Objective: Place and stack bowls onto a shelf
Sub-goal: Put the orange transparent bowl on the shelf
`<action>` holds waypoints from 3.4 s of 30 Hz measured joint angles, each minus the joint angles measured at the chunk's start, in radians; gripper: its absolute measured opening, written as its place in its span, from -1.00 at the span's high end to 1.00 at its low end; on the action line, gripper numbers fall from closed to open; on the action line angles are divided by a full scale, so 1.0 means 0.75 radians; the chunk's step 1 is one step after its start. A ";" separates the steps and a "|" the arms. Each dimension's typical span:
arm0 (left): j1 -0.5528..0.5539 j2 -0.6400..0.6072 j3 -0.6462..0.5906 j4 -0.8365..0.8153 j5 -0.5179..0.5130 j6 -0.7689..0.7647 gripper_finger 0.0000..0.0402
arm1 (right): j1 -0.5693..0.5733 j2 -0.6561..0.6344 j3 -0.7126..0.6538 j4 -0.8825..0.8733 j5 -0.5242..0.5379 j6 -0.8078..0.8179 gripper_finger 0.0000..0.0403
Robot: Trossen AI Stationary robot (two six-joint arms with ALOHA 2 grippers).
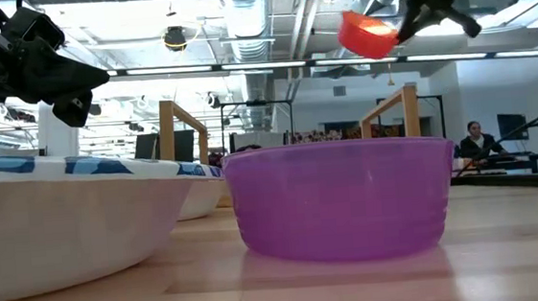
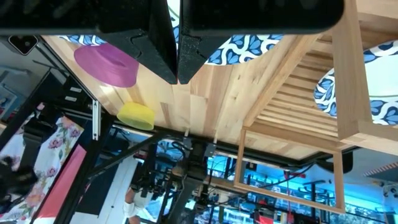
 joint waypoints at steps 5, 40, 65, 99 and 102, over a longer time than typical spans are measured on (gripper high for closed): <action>0.000 0.000 0.000 0.000 0.001 0.000 1.00 | -0.294 0.070 0.109 -0.285 0.056 -0.066 0.89; 0.000 0.000 0.000 0.000 0.001 0.000 1.00 | -0.498 0.624 -0.200 0.199 -0.768 -0.334 0.89; 0.000 0.000 0.000 0.000 0.001 0.000 1.00 | -0.353 0.837 -0.200 0.559 -0.930 -0.275 0.88; 0.000 0.000 0.000 0.000 -0.004 0.000 1.00 | -0.126 0.610 0.612 0.129 -0.613 -0.619 0.90; 0.001 0.000 0.001 0.000 -0.003 0.000 1.00 | -0.018 0.794 0.825 0.073 -0.606 -0.685 0.90</action>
